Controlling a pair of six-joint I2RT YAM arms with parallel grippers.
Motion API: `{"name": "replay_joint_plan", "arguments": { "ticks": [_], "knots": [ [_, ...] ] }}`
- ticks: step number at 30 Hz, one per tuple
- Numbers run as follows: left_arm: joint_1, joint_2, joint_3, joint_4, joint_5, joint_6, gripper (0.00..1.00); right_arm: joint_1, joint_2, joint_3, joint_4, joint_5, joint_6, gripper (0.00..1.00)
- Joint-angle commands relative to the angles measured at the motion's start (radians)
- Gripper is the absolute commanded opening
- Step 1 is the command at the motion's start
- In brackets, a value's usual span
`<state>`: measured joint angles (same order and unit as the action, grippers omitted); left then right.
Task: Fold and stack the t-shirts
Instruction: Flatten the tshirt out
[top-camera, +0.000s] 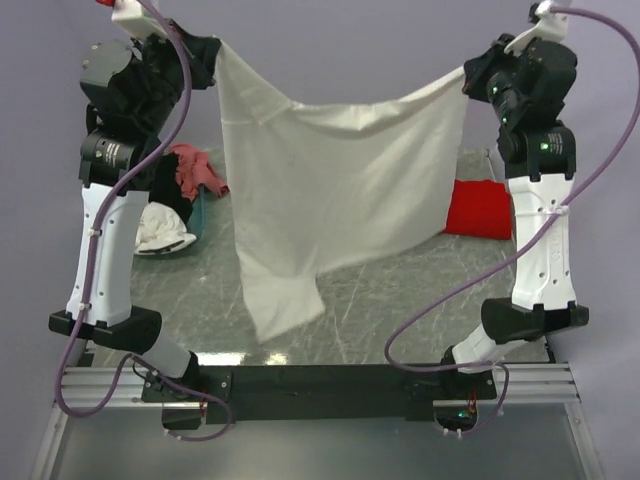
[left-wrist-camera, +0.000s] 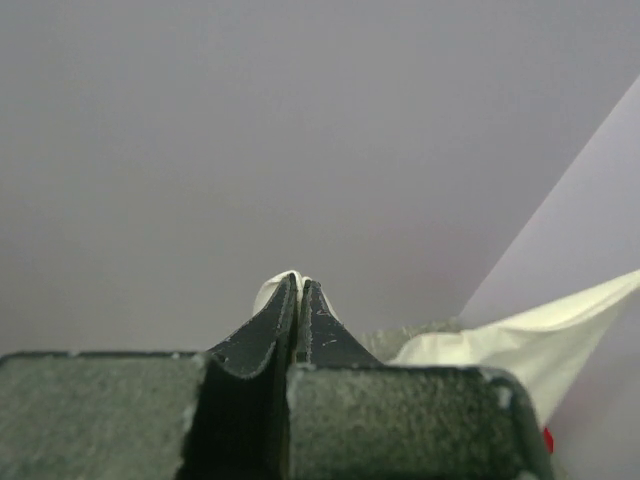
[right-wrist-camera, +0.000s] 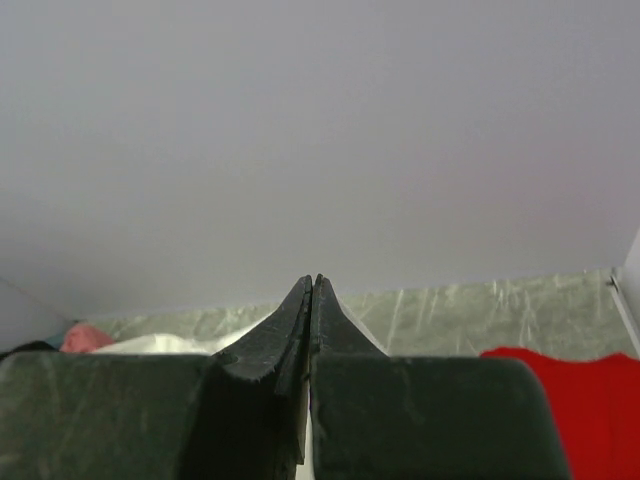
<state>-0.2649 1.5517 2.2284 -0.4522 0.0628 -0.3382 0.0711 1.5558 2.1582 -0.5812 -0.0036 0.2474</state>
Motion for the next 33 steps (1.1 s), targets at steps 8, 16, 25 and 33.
{"name": "replay_joint_plan", "arguments": {
  "ticks": [8,16,25,33],
  "knots": [
    [0.003,-0.295,-0.239,0.362,0.002,0.005,0.01,-0.068,-0.143,-0.105,0.171,-0.108,0.046,0.00],
    [0.003,-0.628,-1.011,0.472,0.029,-0.194,0.01,-0.067,-0.428,-0.823,0.339,-0.075,0.007,0.00],
    [0.001,-0.844,-1.663,0.304,0.121,-0.403,0.01,-0.067,-0.488,-1.163,0.333,0.042,0.009,0.00],
    [-0.008,-0.963,-1.734,0.119,0.221,-0.462,0.01,-0.067,-0.551,-1.166,0.181,0.132,0.015,0.00]
  ]
}}
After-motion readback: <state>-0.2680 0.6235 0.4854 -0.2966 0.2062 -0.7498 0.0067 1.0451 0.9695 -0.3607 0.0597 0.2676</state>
